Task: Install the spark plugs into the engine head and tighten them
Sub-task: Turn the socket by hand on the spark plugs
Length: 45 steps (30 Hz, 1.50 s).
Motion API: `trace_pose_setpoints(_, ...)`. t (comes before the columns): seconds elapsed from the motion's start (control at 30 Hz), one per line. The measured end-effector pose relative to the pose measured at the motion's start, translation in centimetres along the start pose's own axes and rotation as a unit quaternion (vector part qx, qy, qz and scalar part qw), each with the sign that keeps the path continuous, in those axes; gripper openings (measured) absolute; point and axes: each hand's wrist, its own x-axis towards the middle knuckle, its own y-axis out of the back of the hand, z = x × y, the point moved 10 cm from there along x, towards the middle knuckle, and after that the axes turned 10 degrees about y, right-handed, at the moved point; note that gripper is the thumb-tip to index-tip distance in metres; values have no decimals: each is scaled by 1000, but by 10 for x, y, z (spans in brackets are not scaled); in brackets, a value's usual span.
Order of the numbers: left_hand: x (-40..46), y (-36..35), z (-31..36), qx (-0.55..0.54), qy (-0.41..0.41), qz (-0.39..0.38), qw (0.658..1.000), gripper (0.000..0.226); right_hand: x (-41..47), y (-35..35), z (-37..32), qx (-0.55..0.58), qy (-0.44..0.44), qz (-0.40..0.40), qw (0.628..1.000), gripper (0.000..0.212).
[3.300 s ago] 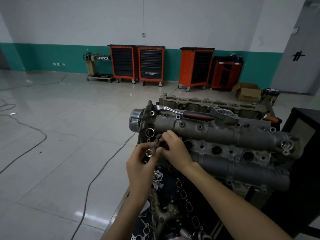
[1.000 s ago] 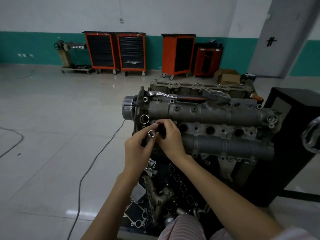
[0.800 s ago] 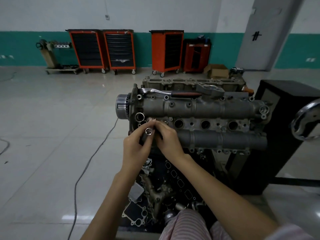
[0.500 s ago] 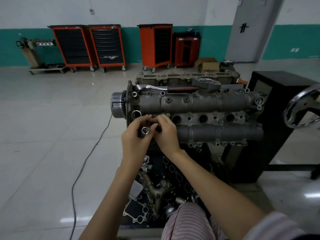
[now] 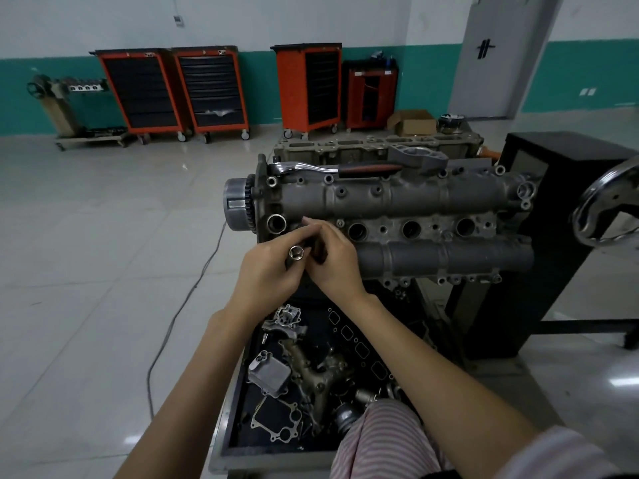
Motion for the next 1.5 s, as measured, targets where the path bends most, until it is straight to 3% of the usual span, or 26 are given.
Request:
trace_pose_setpoints(0.1, 1, 4, 3, -34, -29, 0, 999, 36, 1, 3, -2, 4, 5, 16, 1000, 23)
trace_pose_setpoints(0.17, 2, 5, 9, 3, -60, 18, 998, 24, 2, 5, -2, -3, 10, 25, 1000, 19)
trace_pose_setpoints(0.33, 4, 24, 10, 42, -39, 138, 989, 40, 3, 6, 1, 18, -6, 40, 999, 11)
trace_pose_setpoints(0.5, 7, 18, 19, 112, -93, 115, 983, 41, 3, 5, 4, 32, -32, 36, 998, 7)
trace_pose_setpoints(0.83, -3, 12, 8, 85, -64, 131, 986, 31, 3, -5, -15, -29, 70, -63, 995, 38)
trace_pose_setpoints(0.93, -5, 13, 9, 67, -52, 131, 988, 28, 4, -3, -15, -28, 70, -45, 996, 29)
trace_pose_setpoints(1.07, -4, 14, 9, 56, -39, 139, 988, 36, 4, 3, 0, 22, 4, 10, 1000, 13)
trace_pose_setpoints(1.27, -3, 12, 13, 106, -39, 172, 979, 40, 5, 1, 2, 23, -9, 10, 1000, 5)
trace_pose_setpoints(1.4, -5, 12, 12, 101, -48, 175, 978, 35, 3, -4, -8, 6, 12, -32, 999, 37)
trace_pose_setpoints(1.5, -6, 12, 9, 80, -46, 167, 982, 28, 3, -6, -13, -18, 41, -62, 997, 36)
